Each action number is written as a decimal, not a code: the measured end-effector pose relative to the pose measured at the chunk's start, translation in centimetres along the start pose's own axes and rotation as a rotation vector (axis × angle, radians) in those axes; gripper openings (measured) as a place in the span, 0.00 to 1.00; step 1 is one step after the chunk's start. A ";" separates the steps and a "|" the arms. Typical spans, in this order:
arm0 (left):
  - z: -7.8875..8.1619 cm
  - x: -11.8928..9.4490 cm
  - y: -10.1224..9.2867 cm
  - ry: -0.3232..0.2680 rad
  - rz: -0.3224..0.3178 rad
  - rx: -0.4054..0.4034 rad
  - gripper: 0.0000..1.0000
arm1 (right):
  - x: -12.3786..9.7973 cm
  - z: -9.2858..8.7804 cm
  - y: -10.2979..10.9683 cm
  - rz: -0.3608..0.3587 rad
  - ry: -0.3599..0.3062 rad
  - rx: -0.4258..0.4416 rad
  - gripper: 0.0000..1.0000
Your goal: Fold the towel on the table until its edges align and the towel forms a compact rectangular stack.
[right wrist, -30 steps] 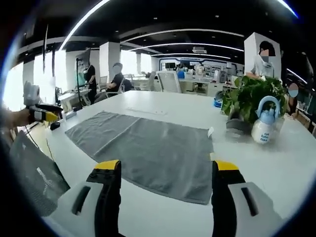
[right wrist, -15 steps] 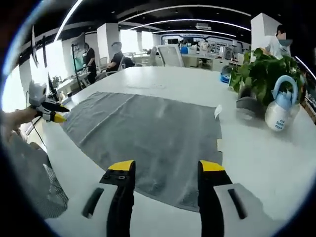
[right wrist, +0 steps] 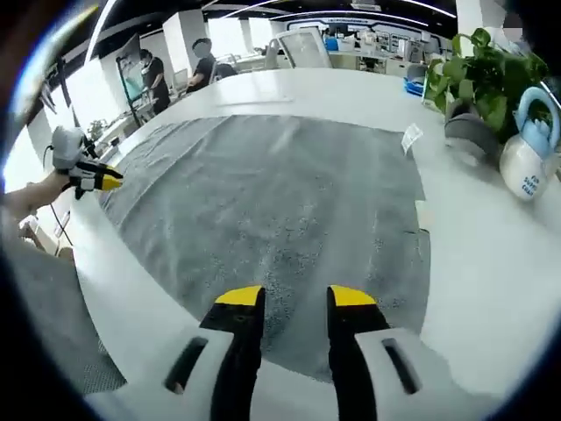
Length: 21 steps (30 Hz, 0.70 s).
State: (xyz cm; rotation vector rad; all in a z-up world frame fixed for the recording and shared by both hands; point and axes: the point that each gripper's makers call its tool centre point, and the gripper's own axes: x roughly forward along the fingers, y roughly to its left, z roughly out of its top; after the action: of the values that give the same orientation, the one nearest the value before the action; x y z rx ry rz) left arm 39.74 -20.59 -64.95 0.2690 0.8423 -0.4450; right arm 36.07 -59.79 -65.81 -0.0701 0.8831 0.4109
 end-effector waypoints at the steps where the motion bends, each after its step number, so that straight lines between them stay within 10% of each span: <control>1: -0.3 0.4 -0.1 0.024 0.005 0.032 0.20 | 0.3 -0.3 0.2 -0.001 0.012 -0.004 0.27; 12: 0.4 0.9 -0.5 0.024 0.021 0.094 0.21 | 0.5 0.0 0.2 -0.022 0.024 -0.138 0.27; 21: -0.4 0.1 -1.2 0.045 0.026 0.334 0.14 | 0.1 -0.3 0.7 -0.007 0.012 -0.145 0.29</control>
State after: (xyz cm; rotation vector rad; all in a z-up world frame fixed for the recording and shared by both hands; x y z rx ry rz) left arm 39.00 -21.48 -65.37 0.5995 0.8057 -0.5569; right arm 35.65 -59.21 -66.00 -0.2093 0.8640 0.4682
